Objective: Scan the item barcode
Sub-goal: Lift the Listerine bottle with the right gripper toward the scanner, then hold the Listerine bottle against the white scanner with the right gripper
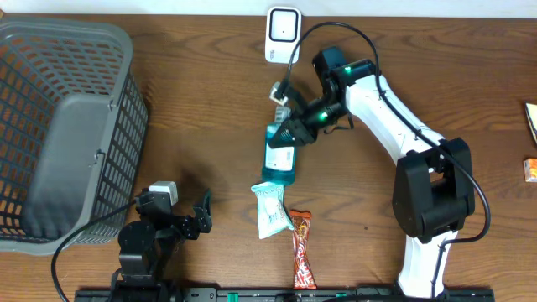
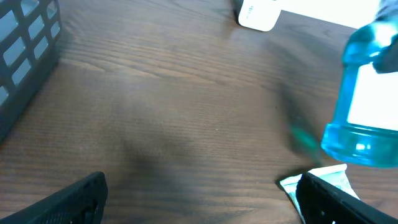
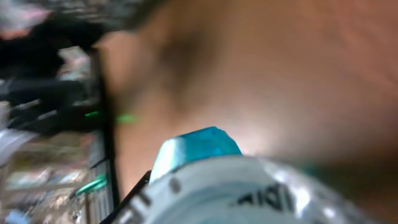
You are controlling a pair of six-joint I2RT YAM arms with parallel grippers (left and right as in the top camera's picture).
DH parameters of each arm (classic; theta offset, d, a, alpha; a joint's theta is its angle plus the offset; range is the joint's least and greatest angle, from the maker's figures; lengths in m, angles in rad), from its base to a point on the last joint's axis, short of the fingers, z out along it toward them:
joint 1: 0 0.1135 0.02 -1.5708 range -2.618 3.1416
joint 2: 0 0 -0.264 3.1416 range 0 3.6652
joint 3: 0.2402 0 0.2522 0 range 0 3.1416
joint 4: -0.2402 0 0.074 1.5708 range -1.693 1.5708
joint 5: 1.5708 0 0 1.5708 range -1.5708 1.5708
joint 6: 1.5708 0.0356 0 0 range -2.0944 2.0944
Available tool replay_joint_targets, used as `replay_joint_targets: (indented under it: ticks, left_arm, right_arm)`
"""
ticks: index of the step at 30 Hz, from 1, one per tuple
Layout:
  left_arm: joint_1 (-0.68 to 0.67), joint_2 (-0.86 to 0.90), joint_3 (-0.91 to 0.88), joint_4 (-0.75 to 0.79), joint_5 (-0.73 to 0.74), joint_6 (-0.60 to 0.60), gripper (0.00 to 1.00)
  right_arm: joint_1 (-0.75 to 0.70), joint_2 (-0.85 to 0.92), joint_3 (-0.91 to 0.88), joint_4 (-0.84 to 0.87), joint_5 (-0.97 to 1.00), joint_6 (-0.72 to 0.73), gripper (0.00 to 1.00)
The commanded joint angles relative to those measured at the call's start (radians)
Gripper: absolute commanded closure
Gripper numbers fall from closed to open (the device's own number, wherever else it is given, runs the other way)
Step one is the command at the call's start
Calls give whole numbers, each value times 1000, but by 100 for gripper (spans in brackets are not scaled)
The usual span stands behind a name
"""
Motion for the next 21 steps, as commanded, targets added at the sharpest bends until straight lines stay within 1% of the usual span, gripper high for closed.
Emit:
replay_joint_targets:
  ticks: [1,3,5,8,9,13,18,20,21]
  left_arm:
    - [-3,-4,-5,-19,5,-2,4]
    - [-3,-4,-5,-19,5,-2,4]
    - [-3,-4,-5,-19,5,-2,4]
    - [-3,-4,-5,-19,5,-2,4]
    - [-3,-4,-5,-19,5,-2,4]
    - [-3,-4,-5,-19,5,-1,4]
    - [-3,-4,-5,-19,5,-2,4]
    - [-3,-4,-5,-19,5,-2,4]
    - [-3,-4,-5,-19,5,-2,3]
  right_arm:
    - [37,-5,55,6,184,246,99]
    - [55,-5,90,6,292,295,98]
    - [79,-5,135,6,473,369,96]
    - [125,-5,189,8,740,434,92]
    - [141,-5,201,12,809,446,92]
    - [212,-5,215,48,1074,457,92]
    - [278,4,214,135,1301,457,82]
    - [292,15,214,195,1408,457,82]
    - [298,21,214,233,1472,457,84]
